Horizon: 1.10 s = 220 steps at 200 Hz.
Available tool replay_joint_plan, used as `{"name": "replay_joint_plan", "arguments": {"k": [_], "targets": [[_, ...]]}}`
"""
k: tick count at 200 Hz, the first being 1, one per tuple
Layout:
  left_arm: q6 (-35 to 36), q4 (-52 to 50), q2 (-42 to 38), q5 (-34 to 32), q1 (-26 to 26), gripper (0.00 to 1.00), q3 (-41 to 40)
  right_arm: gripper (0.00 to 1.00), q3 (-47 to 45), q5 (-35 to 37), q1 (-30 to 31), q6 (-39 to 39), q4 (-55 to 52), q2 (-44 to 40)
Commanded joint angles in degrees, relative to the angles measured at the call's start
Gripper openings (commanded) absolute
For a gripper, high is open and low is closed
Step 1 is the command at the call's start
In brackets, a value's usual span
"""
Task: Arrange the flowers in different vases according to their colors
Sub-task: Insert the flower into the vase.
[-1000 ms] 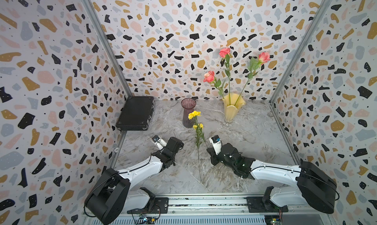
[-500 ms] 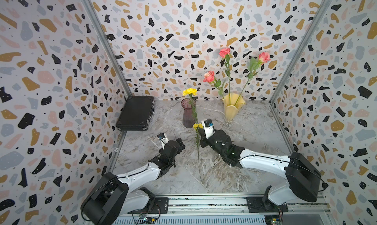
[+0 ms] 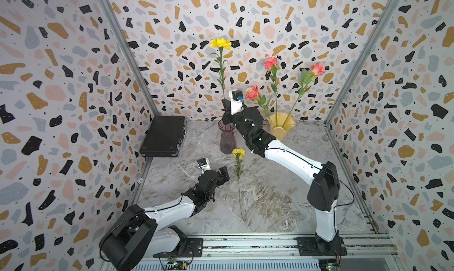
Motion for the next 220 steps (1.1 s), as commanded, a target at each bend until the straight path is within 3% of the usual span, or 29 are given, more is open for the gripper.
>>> {"name": "replay_joint_plan", "arguments": {"k": [1, 28, 58, 118, 171, 204, 220], "targets": [[-0.86, 1.59, 0.51, 1.18, -0.05, 0.99, 1.71, 0.00, 8.35, -3.16, -3.33, 4.25, -1.57, 4.87], [-0.87, 1.57, 0.61, 1.58, -0.05, 0.99, 1.80, 0.00, 15.97, -5.53, -5.82, 6.26, -0.47, 12.71], [-0.90, 1.60, 0.41, 2.31, -0.05, 0.99, 1.80, 0.00, 16.79, -7.91, -6.15, 4.83, 2.11, 16.54], [-2.50, 2.05, 2.48, 2.93, -0.09, 0.99, 2.40, 0.00, 3.92, -7.16, -5.88, 3.38, 9.00, 14.24], [-2.48, 1.97, 3.44, 3.25, -0.05, 0.99, 2.68, 0.00, -1.29, -7.50, -4.75, 0.23, 8.99, 10.41], [-2.32, 1.77, 3.09, 2.79, -0.05, 0.99, 2.68, 0.06, -2.05, -7.60, -4.24, -1.78, 8.21, 8.26], [-2.24, 1.79, 3.09, 2.68, -0.05, 0.99, 2.68, 0.21, -2.06, -7.85, -4.21, -1.88, 7.55, 7.58]]}}
